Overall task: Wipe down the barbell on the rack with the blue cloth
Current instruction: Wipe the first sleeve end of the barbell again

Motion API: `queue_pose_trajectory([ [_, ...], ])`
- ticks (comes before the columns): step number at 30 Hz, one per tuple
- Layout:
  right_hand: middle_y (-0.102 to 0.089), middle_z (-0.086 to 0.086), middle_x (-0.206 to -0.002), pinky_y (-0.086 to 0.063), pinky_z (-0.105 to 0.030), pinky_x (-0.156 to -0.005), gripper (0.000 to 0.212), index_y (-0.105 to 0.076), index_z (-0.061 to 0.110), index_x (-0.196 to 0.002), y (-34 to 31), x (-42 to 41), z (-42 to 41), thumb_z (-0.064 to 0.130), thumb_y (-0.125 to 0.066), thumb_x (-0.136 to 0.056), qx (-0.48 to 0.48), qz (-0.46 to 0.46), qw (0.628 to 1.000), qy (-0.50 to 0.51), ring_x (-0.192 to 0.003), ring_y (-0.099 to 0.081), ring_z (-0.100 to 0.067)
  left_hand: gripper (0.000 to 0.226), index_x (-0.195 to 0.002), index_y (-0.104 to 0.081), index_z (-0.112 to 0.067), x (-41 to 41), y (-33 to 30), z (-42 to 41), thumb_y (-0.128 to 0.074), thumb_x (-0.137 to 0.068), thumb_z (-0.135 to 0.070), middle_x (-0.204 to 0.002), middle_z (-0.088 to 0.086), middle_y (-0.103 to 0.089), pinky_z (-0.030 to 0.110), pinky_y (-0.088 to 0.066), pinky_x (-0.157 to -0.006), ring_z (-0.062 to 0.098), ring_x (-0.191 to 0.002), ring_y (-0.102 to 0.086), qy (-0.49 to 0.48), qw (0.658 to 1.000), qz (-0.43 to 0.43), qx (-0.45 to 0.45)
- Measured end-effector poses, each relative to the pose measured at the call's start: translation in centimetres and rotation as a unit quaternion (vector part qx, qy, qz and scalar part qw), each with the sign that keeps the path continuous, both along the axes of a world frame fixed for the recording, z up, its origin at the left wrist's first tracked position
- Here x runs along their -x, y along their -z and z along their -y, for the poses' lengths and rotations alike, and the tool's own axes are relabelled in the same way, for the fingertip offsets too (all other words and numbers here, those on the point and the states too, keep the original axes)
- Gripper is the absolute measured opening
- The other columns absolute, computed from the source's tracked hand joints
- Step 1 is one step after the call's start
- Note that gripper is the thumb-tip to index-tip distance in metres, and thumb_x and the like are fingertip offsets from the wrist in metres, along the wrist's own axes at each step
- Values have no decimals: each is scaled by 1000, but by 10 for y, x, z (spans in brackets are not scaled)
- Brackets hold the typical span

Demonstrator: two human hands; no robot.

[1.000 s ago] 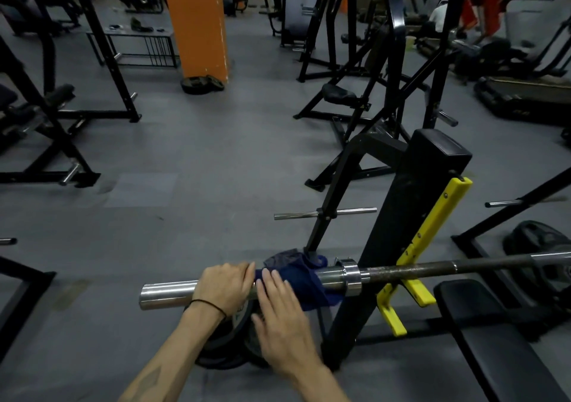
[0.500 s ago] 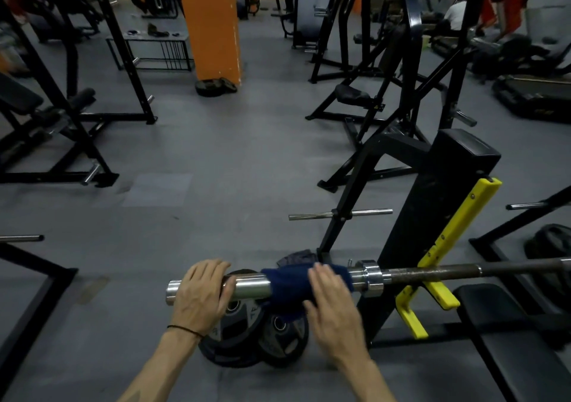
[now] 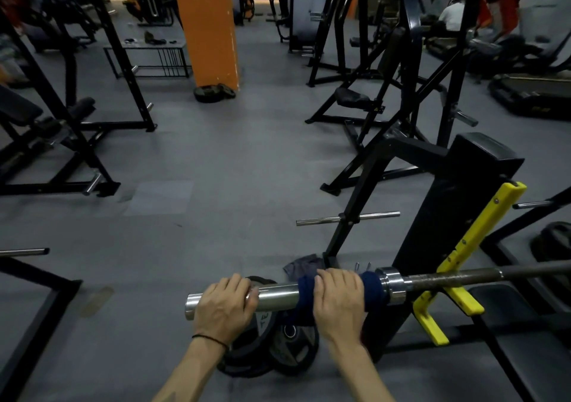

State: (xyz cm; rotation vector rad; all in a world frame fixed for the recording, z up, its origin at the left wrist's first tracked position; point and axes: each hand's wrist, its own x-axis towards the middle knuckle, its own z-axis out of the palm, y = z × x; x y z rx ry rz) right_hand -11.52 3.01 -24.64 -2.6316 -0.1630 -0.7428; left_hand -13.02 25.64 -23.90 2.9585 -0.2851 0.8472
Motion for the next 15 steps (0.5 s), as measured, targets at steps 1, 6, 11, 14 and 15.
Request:
queue_pose_trajectory([
  [1,-67,2,-98,-41,-43,-105,31,-69,20,-101,0,4,-17,29,-40,-104,-10,-3,1000,5,-94,-62,-20,35,-66,-57,-18,-3,-5,3,-45,-96,-33,-62,2,-51,35,-38,-47,25,-50,-49,-9,1000,-15,12],
  [6,-67,0,-98,-45,-39,-91,32,-70,18,-106,4,6,-47,35,-43,-105,76,20,988,-135,-89,-60,-23,55,-75,-71,-15,-24,-26,-2,-32,-100,-45,-74,8,-71,37,-52,-61,30,-69,-69,-89,968,-228,55],
  [11,-65,-7,-103,-42,-47,-101,40,-70,12,-107,1,1,54,36,-38,-103,50,7,998,27,-98,-59,-30,39,-67,-62,-19,0,-8,-21,-42,-98,-33,-62,0,-55,37,-45,-48,24,-52,-53,16,996,-73,54],
  [14,-63,-6,-104,-37,-52,-110,36,-68,14,-103,3,6,7,31,-37,-103,-11,-10,996,87,-102,-57,-29,31,-95,-69,-14,14,10,-22,-44,-102,-31,-82,1,-60,38,-45,-70,24,-72,-56,24,998,0,51],
  [15,-62,-5,-106,-36,-51,-111,34,-67,15,-106,3,11,-21,30,-37,-103,-11,-15,998,56,-104,-57,-28,32,-99,-70,-13,14,13,-20,-44,-101,-32,-87,2,-62,38,-46,-74,24,-76,-58,10,998,4,63],
])
